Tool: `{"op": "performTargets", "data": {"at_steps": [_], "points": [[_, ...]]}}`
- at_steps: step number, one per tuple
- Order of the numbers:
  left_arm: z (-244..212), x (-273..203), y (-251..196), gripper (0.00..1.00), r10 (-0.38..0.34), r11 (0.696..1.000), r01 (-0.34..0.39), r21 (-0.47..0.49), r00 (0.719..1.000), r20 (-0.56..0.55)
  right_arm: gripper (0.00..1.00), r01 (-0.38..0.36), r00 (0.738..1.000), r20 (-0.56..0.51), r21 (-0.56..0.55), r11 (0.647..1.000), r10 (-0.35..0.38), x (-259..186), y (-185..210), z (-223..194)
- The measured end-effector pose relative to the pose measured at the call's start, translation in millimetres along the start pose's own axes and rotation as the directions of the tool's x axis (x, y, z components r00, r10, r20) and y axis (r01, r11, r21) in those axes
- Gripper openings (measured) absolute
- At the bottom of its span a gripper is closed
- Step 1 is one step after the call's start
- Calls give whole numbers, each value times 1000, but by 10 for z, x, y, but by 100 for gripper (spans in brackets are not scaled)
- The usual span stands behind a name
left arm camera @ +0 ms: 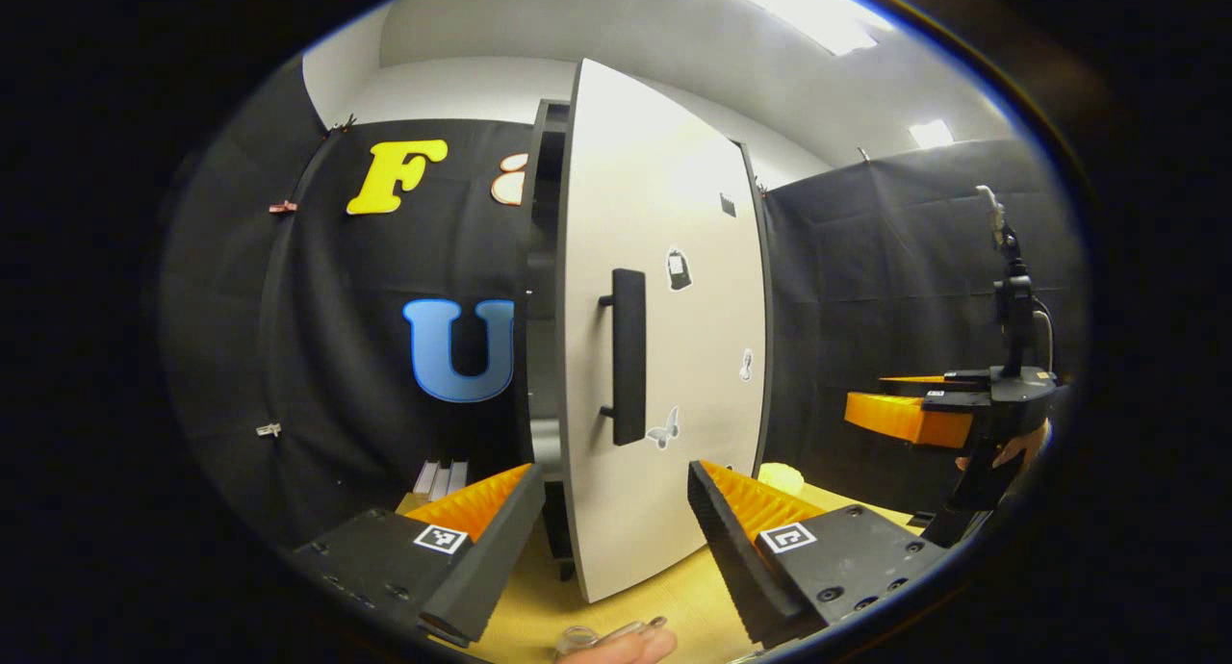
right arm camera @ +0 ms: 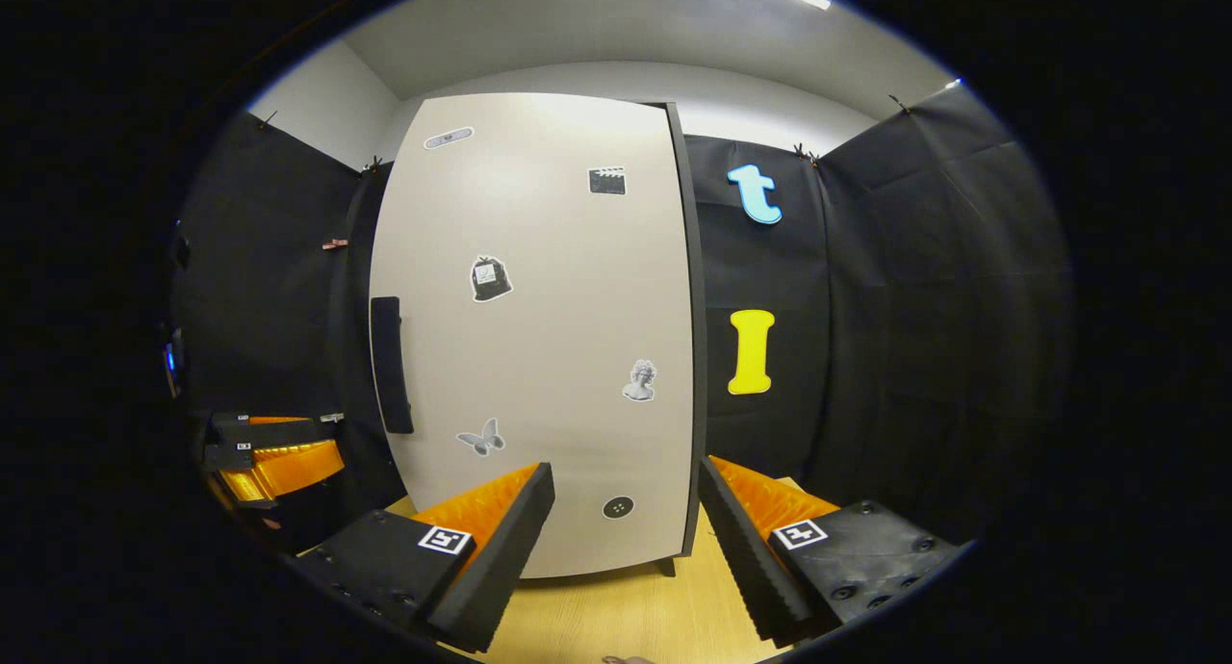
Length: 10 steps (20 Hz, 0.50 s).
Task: Open the cabinet door with the right hand, grasp the bottle in the cabinet with the left hand and place it on the coaster, then close the cabinet door with the right hand.
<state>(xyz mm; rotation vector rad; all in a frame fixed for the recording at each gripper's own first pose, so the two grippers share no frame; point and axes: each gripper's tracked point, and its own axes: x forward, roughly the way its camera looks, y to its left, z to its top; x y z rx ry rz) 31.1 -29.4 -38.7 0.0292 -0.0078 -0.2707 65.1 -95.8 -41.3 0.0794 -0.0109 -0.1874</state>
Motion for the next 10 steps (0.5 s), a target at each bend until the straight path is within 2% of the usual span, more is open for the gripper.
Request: {"op": "performTargets", "data": {"at_steps": [2,3,10], "points": [[-52,29,4,92,3,1000,-3,0,1000,-24,98,12,999,45,-30,999,-11,7,-37,98],[-23,33,-9,94,5,1000,-4,4,1000,-17,98,10,998,58,-33,999,-8,4,-35,132],[68,91,-106,92,-2,1000,2,10,1000,9,98,-2,996,87,-78,997,9,-4,8,198]]}}
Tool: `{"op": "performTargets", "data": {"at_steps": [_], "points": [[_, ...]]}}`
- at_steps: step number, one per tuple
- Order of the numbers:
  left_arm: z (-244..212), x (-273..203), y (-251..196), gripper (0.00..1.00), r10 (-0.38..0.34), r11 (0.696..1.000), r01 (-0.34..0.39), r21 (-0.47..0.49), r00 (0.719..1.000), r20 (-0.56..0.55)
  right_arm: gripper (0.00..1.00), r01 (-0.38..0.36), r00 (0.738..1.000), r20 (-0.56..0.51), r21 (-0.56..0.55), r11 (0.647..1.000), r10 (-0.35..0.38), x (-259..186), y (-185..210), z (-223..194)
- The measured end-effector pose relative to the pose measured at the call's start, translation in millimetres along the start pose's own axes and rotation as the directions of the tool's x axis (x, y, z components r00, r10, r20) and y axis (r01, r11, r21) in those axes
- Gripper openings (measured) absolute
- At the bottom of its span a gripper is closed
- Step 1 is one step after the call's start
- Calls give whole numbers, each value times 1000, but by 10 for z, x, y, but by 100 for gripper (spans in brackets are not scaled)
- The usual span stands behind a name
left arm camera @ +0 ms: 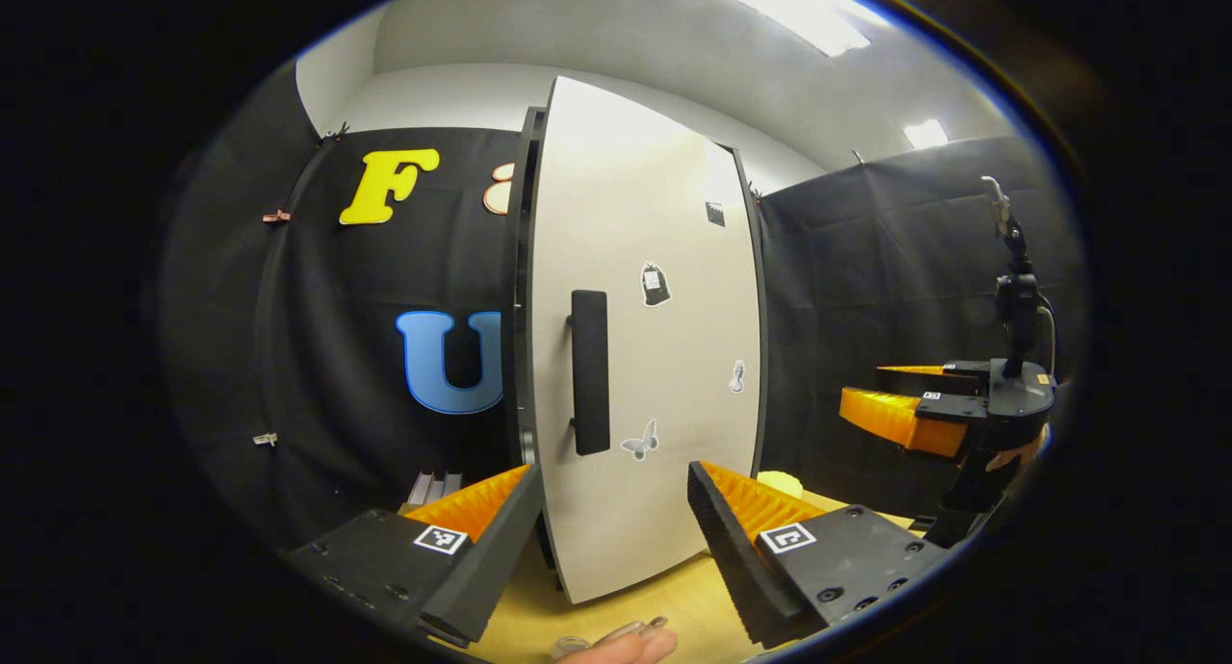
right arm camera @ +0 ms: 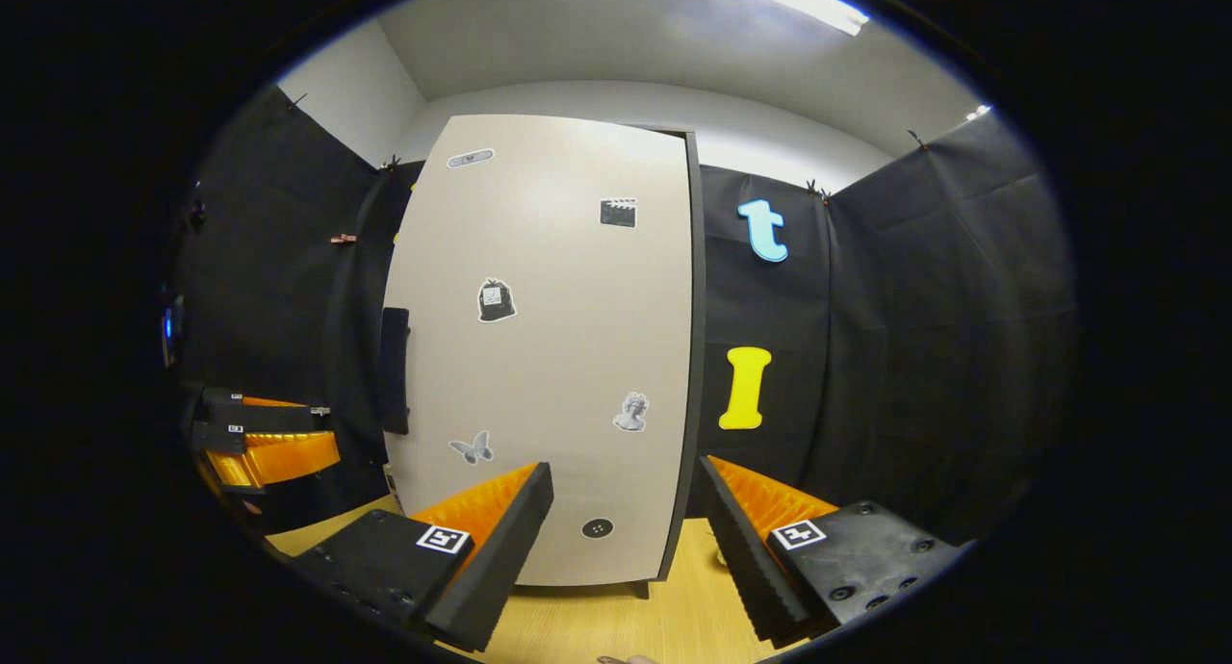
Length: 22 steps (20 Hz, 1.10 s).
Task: Open the cabinet door with the right hand, grasp the bottle in the cabinet with the left hand and place it on the coaster, then close the cabinet door with the right hand.
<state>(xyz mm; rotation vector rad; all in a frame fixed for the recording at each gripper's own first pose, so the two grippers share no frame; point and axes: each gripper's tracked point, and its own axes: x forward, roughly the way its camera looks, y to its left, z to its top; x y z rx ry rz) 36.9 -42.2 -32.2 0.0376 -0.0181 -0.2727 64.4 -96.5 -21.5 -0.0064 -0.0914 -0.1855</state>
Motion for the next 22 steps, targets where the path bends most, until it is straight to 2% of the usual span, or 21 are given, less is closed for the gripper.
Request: {"op": "performTargets", "data": {"at_steps": [5,10,22], "points": [[9,31,-29,94,0,1000,0,-8,1000,8,97,-8,1000,7,25,1000,8,-15,38,8],[-20,57,-9,95,13,1000,-13,-15,1000,-4,98,-24,1000,1,2,1000,24,28,120,-32],[28,54,-6,95,31,1000,-31,-6,999,15,97,-13,1000,-13,16,1000,13,33,160,-39]]}}
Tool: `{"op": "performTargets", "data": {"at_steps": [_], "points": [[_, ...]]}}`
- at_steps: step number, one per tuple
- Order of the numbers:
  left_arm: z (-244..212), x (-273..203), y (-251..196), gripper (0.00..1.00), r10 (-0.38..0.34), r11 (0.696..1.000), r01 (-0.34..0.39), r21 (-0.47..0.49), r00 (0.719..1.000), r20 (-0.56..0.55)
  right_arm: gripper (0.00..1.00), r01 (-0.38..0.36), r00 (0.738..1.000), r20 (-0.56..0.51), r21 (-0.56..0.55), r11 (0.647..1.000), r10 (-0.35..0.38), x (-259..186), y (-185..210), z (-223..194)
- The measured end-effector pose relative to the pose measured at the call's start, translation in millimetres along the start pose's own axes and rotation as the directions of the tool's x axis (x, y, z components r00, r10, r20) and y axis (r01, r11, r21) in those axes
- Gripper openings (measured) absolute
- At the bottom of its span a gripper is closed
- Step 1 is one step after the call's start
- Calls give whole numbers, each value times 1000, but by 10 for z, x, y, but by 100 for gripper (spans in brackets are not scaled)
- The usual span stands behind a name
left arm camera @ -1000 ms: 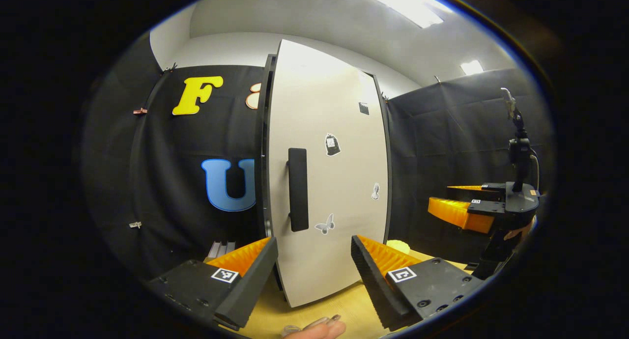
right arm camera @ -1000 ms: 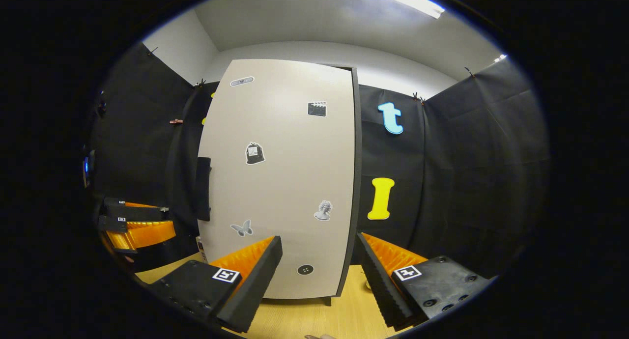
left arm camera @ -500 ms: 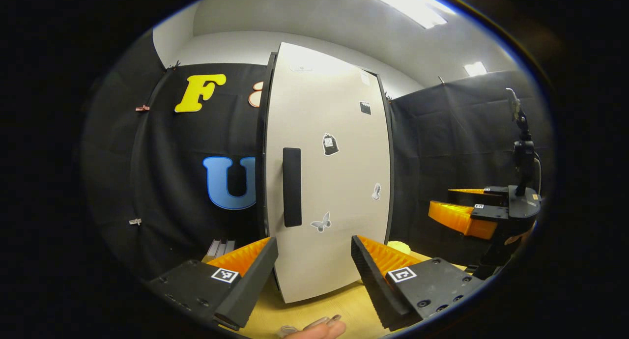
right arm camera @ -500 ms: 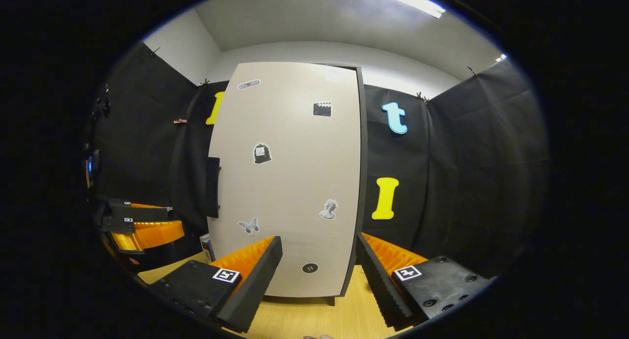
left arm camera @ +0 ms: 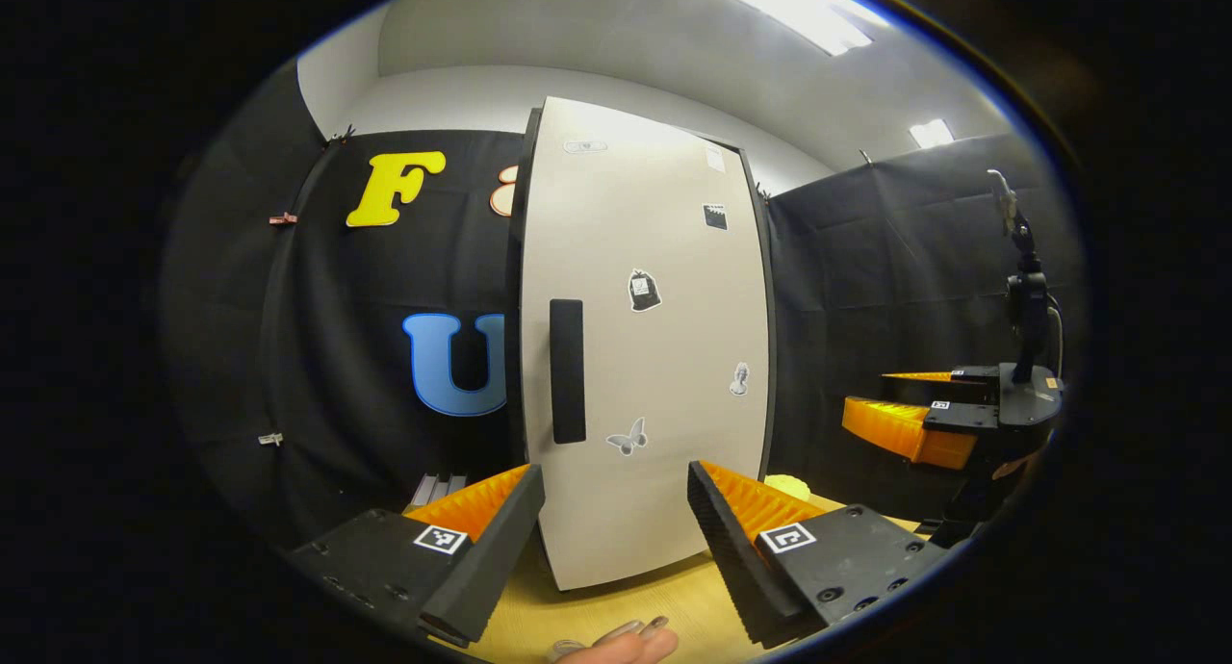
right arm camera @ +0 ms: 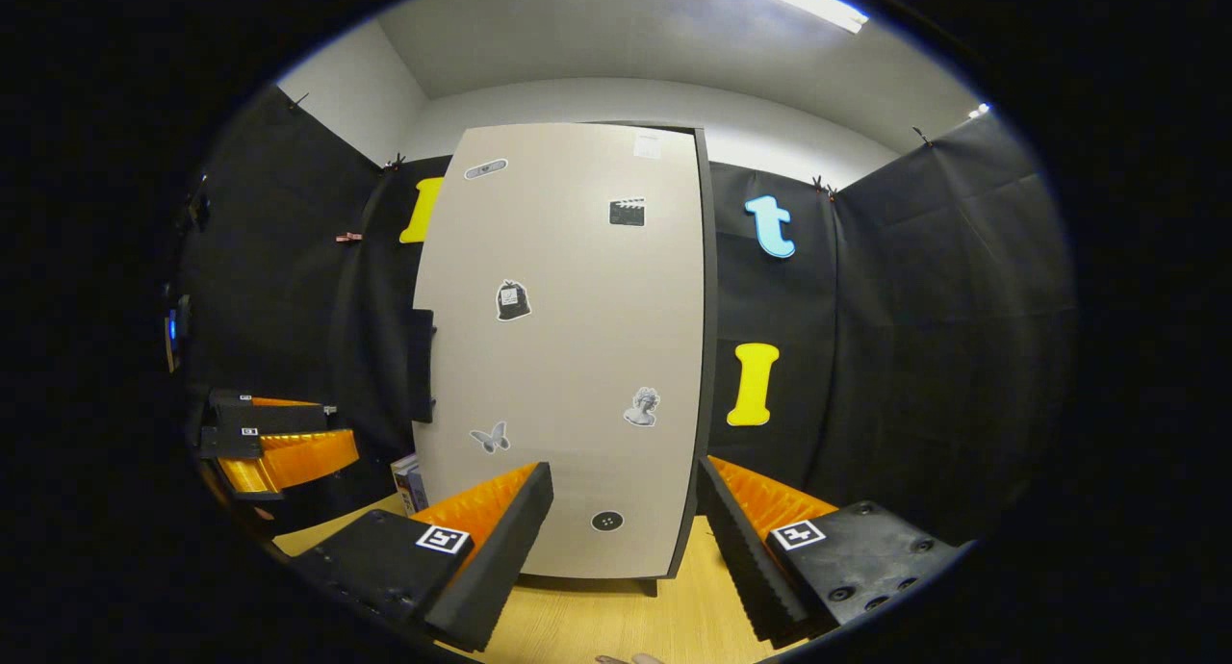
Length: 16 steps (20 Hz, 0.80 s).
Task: Open the cabinet door with the right hand, grasp the bottle in the cabinet with the left hand and place it on the coaster, then close the cabinet door with the right hand.
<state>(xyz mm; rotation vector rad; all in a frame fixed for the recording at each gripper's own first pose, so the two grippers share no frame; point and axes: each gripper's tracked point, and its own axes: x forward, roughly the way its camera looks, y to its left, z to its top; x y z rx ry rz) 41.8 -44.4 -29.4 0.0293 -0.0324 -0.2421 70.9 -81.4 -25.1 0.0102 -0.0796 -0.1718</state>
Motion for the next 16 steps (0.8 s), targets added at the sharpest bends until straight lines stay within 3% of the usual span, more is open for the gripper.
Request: {"op": "performTargets", "data": {"at_steps": [16], "points": [[-13,-17,27,94,2,1000,-2,-9,1000,-2,97,-13,1000,-10,-11,1000,13,-53,67,-12]]}}
